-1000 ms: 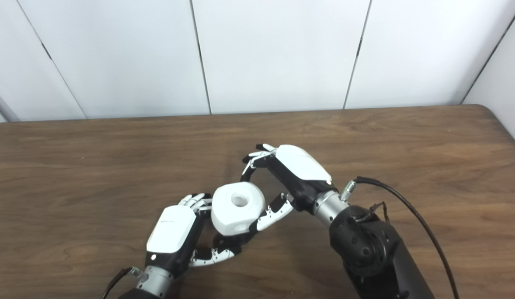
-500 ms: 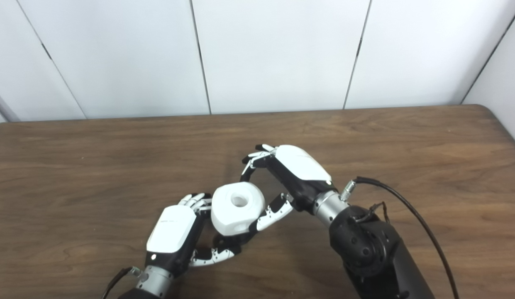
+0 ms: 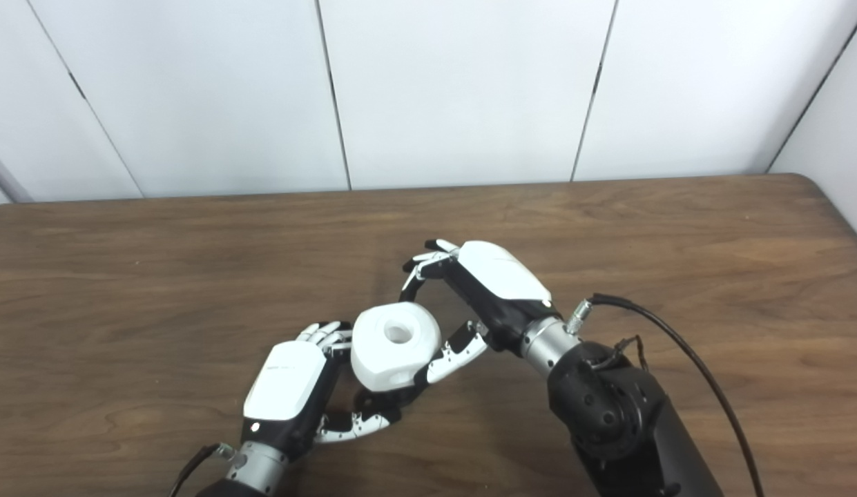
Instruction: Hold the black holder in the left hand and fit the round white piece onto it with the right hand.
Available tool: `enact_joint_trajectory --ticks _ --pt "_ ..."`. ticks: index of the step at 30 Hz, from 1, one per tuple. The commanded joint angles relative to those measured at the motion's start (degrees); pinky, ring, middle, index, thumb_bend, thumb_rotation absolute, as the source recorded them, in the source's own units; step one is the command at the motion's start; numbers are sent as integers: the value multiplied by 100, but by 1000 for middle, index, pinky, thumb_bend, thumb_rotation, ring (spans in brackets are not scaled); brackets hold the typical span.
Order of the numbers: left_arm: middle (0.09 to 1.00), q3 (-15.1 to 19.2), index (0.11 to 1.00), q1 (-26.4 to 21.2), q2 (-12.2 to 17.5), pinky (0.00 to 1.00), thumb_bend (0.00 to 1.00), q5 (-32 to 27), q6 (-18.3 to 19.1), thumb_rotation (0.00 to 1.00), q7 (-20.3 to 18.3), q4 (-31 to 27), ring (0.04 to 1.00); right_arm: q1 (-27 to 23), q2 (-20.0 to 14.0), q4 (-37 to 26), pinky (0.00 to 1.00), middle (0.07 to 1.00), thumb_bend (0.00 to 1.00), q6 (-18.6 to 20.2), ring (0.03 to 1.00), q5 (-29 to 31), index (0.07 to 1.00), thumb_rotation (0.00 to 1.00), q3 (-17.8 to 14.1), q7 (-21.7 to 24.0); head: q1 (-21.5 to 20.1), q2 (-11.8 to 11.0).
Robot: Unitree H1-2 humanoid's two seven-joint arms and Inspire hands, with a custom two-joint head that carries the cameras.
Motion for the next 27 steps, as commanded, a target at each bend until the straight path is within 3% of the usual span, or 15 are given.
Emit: enact_joint_trajectory --ticks 1,27 --pt "784 -61 487 -12 29 911 520 88 -31 47 -91 -47 874 -97 -73 41 881 820 525 -136 948 -75 481 135 51 34 -2 8" --pt "785 -41 487 -4 31 915 520 40 -25 46 -124 -60 877 -404 -124 23 912 815 525 -166 962 -165 482 134 156 312 -56 32"
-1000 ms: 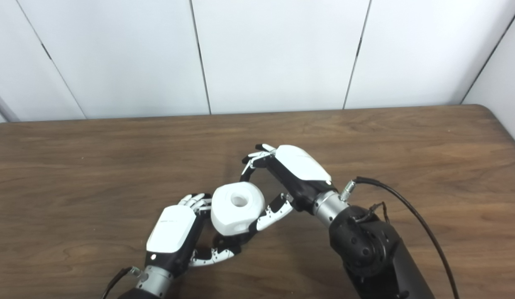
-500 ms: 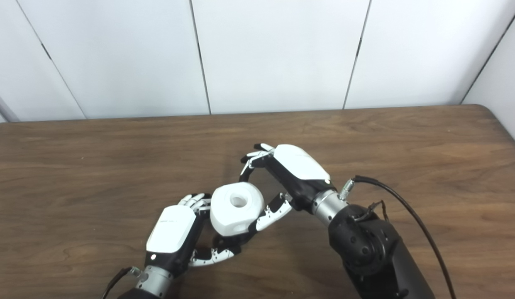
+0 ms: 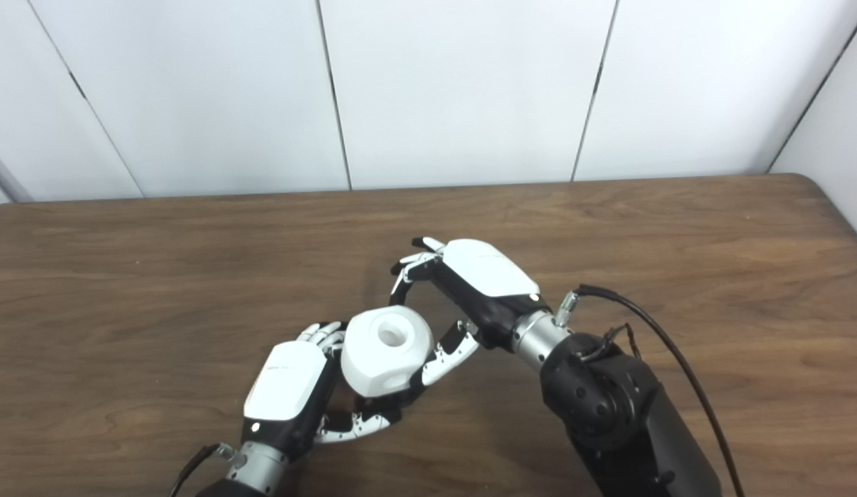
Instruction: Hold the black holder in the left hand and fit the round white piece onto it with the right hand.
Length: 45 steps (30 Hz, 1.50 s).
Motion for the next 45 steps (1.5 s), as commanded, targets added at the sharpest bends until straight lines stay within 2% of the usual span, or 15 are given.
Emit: enact_joint_trajectory --ticks 1,9,21,28,34,45 --pt "785 -45 487 -2 29 916 520 46 -22 47 -111 -54 878 -156 -33 -20 911 814 525 -40 962 -55 482 134 6 76 -13 9" --pt "786 -46 487 -16 37 913 520 51 -27 47 -109 -29 878 -196 -21 -36 894 810 525 -28 960 -65 481 134 -65 53 -19 -5" --pt "784 -56 487 -21 27 910 520 63 -38 46 -63 34 877 -302 7 -171 849 794 526 -28 942 47 480 136 -384 -52 6 -42" --pt "782 -63 486 -30 27 908 521 85 -49 46 -18 70 874 -472 53 -398 811 799 526 248 938 213 480 135 -618 89 6 -42" --pt "782 -57 486 -22 30 904 520 83 -29 46 -54 49 871 -655 -20 -475 811 801 526 347 930 184 480 137 -621 206 41 -21" --pt "782 -55 486 -21 40 907 520 93 -14 46 -96 22 871 -740 -167 -478 795 787 526 247 920 158 479 137 -561 380 44 3"
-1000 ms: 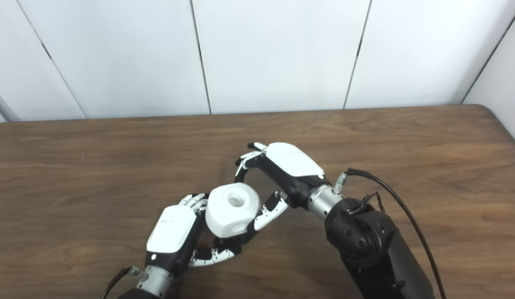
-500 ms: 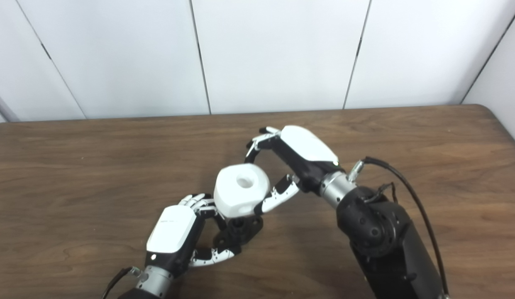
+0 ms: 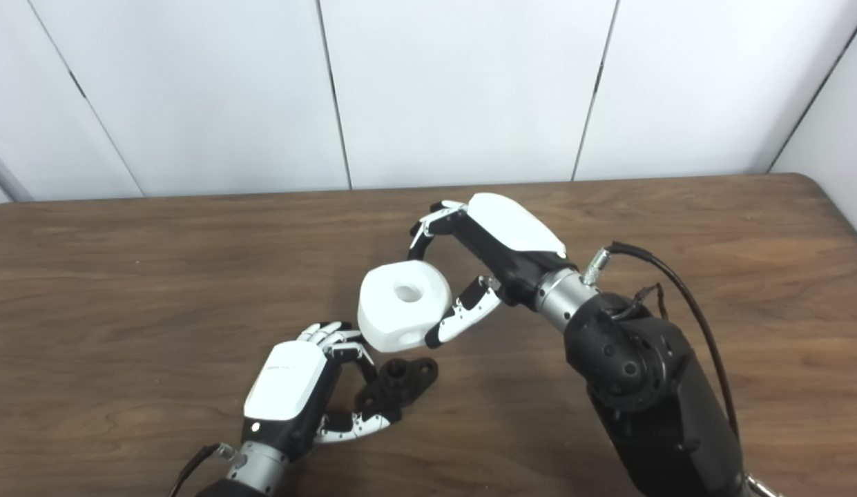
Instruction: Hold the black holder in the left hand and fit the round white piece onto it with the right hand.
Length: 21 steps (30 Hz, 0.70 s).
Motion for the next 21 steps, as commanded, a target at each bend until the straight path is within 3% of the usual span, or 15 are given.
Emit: enact_joint_trajectory --ticks 1,11,21 --pt "784 -54 486 -21 40 909 520 98 7 46 -132 9 873 -283 -89 -234 795 788 526 -129 922 4 479 137 -1 15 9 3" --pt "781 -56 486 -22 34 904 521 105 -3 47 -110 13 870 -263 -149 -254 839 789 526 -77 938 -24 481 135 237 359 -12 11" --pt "783 -66 487 -21 23 910 520 101 9 46 -149 -17 874 -262 -122 23 881 790 526 -230 944 -74 481 136 494 290 -7 23"
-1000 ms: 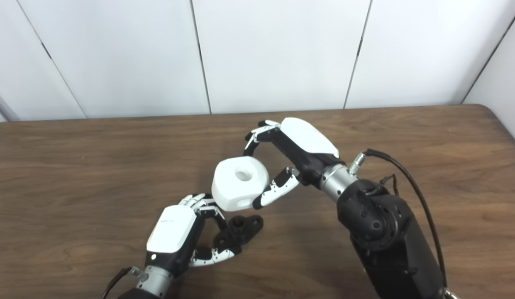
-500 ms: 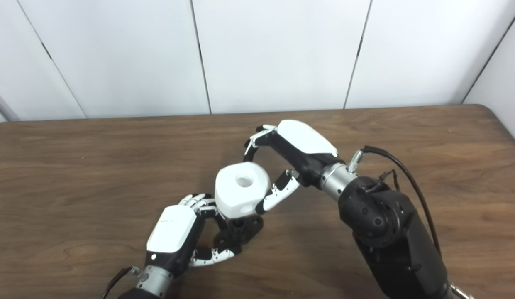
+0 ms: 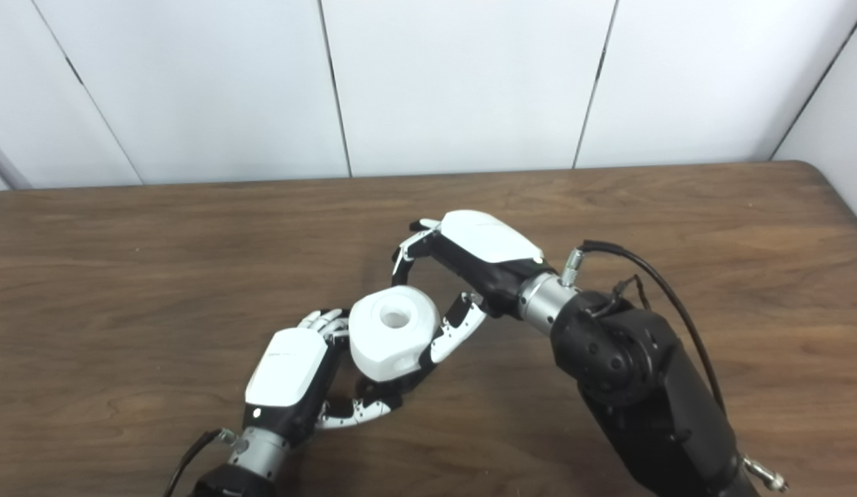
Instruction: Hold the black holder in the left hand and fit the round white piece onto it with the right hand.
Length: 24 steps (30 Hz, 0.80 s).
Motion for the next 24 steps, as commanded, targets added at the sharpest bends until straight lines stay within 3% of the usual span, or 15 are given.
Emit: enact_joint_trajectory --ticks 1,24 --pt "783 -65 487 -10 22 911 520 100 3 46 -120 -15 874 -219 23 -79 883 791 526 -197 947 -39 481 136 -32 -136 2 6" --pt "787 -73 486 -5 7 912 520 109 29 46 -161 -41 879 -244 51 9 897 788 525 -317 959 -56 480 134 -88 -250 6 17"
